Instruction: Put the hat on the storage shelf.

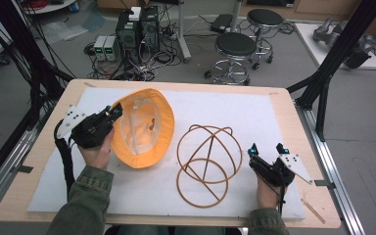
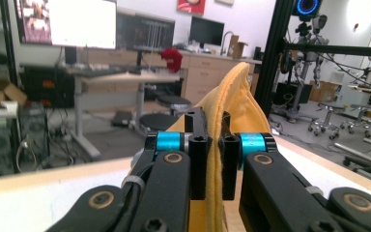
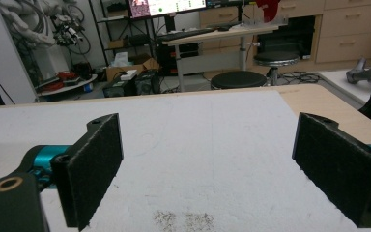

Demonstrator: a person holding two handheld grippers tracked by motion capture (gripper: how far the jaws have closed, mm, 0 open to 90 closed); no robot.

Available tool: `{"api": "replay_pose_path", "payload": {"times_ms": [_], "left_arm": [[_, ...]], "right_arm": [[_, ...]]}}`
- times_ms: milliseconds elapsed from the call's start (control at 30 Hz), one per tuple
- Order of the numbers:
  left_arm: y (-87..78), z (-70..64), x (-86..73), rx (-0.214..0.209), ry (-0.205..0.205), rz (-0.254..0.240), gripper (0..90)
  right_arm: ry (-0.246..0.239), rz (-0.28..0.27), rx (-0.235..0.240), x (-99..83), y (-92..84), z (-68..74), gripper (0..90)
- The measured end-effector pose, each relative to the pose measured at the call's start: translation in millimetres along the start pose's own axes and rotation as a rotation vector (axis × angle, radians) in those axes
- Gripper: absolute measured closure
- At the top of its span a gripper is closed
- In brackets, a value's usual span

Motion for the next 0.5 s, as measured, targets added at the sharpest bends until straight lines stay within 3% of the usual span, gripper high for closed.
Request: {"api": "replay_pose_path", "payload": {"times_ms": [167, 500], "left_arm": [[-4.7, -11.6, 15.2, -0.022, 0.031, -0.067, 86.9], [-4.8, -30.8, 37.6, -0.065, 0.054, -0.116, 86.8]], "right_arm": [[0.0, 0.0, -0.001, -0.2, -0.1, -1.1, 9.6], [0.005, -0.006, -0.001, 0.5, -0.7, -1.1, 9.6]]}}
Point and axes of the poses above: each handheld gripper's, and its own axes: y roughly forward along the jaws, x roughly out of its top, z roughly to its left, the point moved 10 cm from there along y, roughly forward along the jaws, and after that the axes turned 7 degrees about z, right-handed, at the moved point
